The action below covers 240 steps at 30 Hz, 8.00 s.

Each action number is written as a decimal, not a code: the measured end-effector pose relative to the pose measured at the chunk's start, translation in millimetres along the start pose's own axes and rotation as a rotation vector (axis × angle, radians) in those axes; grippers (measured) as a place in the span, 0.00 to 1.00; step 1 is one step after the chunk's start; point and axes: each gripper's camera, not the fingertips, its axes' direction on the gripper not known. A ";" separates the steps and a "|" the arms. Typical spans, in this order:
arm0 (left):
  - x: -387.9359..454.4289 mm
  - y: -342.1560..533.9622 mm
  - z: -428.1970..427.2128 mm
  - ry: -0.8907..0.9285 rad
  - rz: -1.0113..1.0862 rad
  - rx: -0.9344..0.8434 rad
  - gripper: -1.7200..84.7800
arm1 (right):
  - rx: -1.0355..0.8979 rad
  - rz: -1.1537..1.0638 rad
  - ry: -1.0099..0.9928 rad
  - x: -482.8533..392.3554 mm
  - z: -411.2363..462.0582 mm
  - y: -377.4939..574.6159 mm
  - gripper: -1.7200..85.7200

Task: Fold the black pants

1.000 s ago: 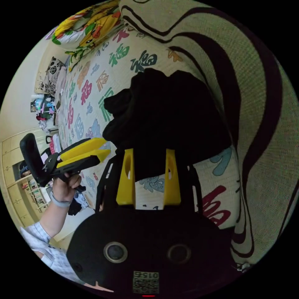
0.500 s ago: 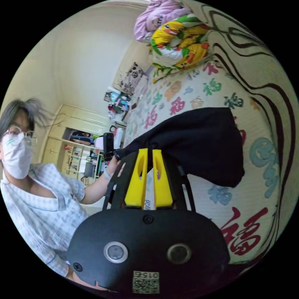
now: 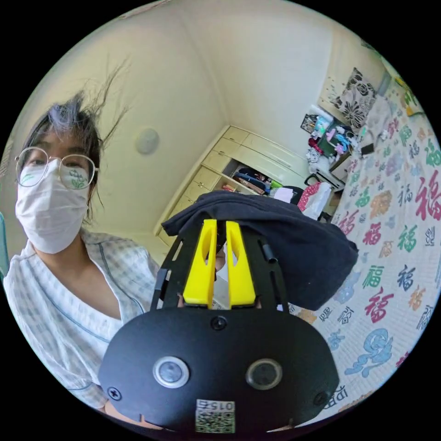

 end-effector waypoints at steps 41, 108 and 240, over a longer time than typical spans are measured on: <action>-239.4 210.6 231.4 -0.169 -0.528 -0.499 0.08 | -0.026 0.606 0.713 15.2 -106.0 313.3 0.03; -541.1 357.9 68.3 -0.412 -0.734 -0.555 0.08 | -0.417 0.716 0.648 -72.3 444.4 242.9 0.11; -528.0 679.6 287.7 -0.525 -1.286 0.217 0.05 | -0.213 1.012 1.039 51.4 -355.3 -280.1 0.02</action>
